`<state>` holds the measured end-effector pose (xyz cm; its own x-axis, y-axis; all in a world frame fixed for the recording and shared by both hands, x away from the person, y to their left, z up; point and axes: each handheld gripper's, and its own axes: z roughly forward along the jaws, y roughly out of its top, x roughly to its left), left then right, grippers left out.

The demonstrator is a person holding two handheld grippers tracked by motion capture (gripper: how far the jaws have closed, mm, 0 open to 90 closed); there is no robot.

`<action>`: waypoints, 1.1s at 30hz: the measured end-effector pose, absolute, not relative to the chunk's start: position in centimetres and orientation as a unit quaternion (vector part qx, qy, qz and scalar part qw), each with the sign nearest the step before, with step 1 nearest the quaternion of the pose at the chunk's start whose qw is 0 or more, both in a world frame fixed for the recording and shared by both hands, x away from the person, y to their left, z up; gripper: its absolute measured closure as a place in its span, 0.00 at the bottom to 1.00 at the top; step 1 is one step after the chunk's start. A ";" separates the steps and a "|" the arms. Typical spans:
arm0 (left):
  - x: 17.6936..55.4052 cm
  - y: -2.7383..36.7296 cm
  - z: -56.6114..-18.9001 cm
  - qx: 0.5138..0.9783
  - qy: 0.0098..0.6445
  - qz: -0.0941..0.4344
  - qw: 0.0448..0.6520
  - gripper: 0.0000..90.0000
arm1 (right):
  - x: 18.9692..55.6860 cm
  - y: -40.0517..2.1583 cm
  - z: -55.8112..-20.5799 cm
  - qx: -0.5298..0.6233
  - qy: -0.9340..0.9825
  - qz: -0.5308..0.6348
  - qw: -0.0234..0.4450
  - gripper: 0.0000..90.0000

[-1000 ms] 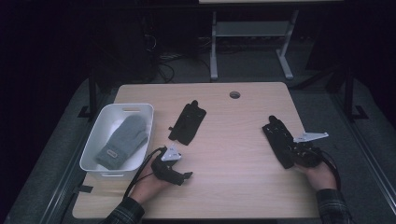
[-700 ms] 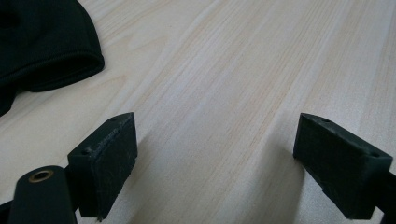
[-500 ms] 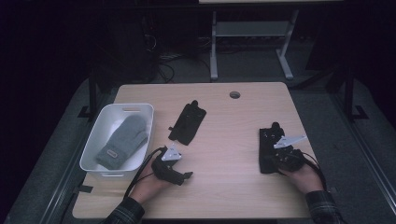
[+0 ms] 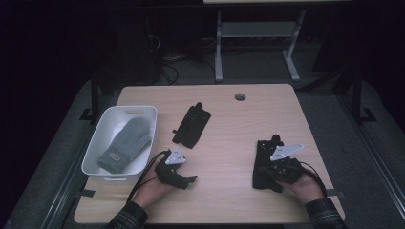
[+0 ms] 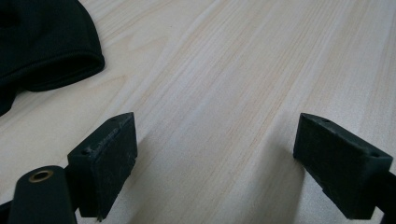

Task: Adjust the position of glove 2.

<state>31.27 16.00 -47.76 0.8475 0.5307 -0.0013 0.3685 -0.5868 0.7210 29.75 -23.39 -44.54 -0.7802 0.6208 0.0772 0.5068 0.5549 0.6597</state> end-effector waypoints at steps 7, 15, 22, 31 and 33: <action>31.3 15.9 -47.8 0.884 0.256 0.107 0.377 0.14 | 32.7 -26.5 -43.3 0.385 0.841 0.355 0.138 1.00; 31.3 15.9 -47.8 0.884 0.256 0.108 0.377 0.14 | 35.5 -27.5 -44.5 0.414 0.838 0.330 0.131 1.00; 31.4 15.9 -47.8 0.884 0.255 0.109 0.377 0.14 | 36.4 -26.8 -45.0 0.414 0.843 0.321 0.125 1.00; 31.4 15.8 -47.7 0.884 0.257 0.109 0.376 0.14 | 36.8 -26.0 -45.8 0.410 0.848 0.314 0.118 1.00; 31.4 15.8 -47.7 0.884 0.257 0.109 0.375 0.14 | 36.6 -25.4 -45.8 0.402 0.852 0.315 0.115 1.00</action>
<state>31.45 15.77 -47.73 0.8445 0.5355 -0.0007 0.3725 -0.5865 0.7192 36.64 -25.44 -45.84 -0.6498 0.7579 0.0574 0.6126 0.4775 0.6299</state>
